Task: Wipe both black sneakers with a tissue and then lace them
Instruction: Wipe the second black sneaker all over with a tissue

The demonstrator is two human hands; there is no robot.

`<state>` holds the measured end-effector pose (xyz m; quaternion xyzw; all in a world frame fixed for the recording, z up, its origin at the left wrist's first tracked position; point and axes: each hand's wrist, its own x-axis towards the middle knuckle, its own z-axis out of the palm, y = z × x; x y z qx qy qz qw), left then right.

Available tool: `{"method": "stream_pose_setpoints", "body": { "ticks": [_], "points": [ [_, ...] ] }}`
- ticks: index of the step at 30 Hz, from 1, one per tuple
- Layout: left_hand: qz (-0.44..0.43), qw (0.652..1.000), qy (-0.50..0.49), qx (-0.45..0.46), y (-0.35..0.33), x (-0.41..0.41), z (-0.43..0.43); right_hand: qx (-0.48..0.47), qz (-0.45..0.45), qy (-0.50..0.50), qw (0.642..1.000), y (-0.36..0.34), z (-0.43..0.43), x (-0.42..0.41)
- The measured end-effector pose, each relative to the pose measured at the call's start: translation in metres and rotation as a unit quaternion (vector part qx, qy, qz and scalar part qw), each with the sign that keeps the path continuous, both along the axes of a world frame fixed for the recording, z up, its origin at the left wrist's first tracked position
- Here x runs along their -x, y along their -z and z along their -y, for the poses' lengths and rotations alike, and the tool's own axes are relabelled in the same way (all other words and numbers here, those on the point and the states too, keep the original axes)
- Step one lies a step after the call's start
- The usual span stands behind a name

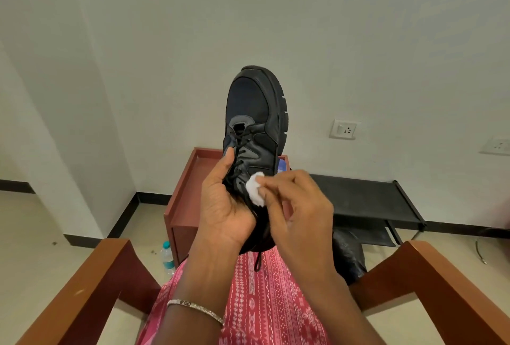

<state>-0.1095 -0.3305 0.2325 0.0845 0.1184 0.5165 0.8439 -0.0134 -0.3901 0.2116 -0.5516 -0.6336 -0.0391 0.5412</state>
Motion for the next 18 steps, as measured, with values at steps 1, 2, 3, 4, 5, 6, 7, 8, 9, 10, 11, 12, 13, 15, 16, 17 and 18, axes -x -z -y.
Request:
{"method": "stream_pose_setpoints", "body": {
  "ticks": [1, 2, 3, 4, 5, 6, 7, 8, 9, 10, 11, 12, 13, 15, 16, 17, 18],
  "points": [
    [-0.003, 1.000, 0.000, -0.001, 0.000, -0.001, 0.002, -0.009, -0.008, 0.013, 1.000, -0.005, -0.009, -0.002],
    [-0.002, 1.000, 0.001, -0.001, -0.001, -0.002, 0.003, -0.019, -0.014, 0.023, 0.999, -0.009, -0.016, -0.003],
    [-0.001, 1.000, -0.002, 0.002, -0.001, -0.003, 0.004, -0.026, -0.016, 0.029, 0.999, -0.011, -0.021, -0.003],
    [-0.001, 1.000, -0.004, 0.006, 0.000, -0.002, 0.003, -0.030, -0.015, 0.029, 0.999, -0.011, -0.022, -0.001],
    [-0.001, 1.000, -0.005, 0.007, 0.000, -0.001, 0.003, -0.030, -0.011, 0.024, 0.999, -0.009, -0.019, 0.002],
    [0.000, 1.000, -0.003, 0.008, 0.001, 0.001, 0.000, -0.028, -0.006, 0.017, 0.999, -0.005, -0.014, 0.004],
    [0.004, 1.000, 0.000, 0.005, 0.001, 0.003, -0.001, -0.024, 0.000, 0.010, 1.000, 0.001, -0.005, 0.006],
    [0.006, 1.000, -0.003, 0.006, 0.002, 0.005, -0.003, -0.018, 0.005, 0.002, 1.000, 0.008, 0.004, 0.007],
    [0.006, 1.000, -0.011, 0.008, 0.004, 0.006, -0.005, -0.009, 0.010, -0.004, 1.000, 0.014, 0.014, 0.007],
    [0.005, 1.000, -0.023, 0.012, 0.006, 0.007, -0.007, 0.001, 0.013, -0.011, 1.000, 0.019, 0.022, 0.008],
    [0.002, 0.999, -0.033, 0.013, 0.007, 0.008, -0.009, 0.009, 0.012, -0.020, 1.000, 0.023, 0.027, 0.007],
    [0.000, 0.999, -0.041, 0.014, 0.008, 0.008, -0.010, 0.014, 0.008, -0.029, 0.999, 0.024, 0.027, 0.006],
    [0.003, 0.999, -0.043, 0.015, 0.007, 0.008, -0.011, 0.014, 0.003, -0.035, 0.999, 0.022, 0.023, 0.005],
    [0.008, 0.999, -0.036, 0.013, 0.006, 0.007, -0.010, -0.003, -0.004, -0.030, 1.000, 0.013, 0.007, 0.000],
    [0.011, 0.999, -0.029, 0.012, 0.005, 0.006, -0.008, -0.014, -0.010, -0.024, 1.000, 0.007, -0.003, -0.002],
    [0.016, 1.000, -0.020, 0.012, 0.004, 0.005, -0.006, -0.023, -0.015, -0.017, 0.999, 0.000, -0.013, -0.005],
    [0.020, 1.000, -0.013, 0.011, 0.004, 0.004, -0.005, -0.029, -0.019, -0.011, 0.999, -0.005, -0.021, -0.007]
  ]
}}
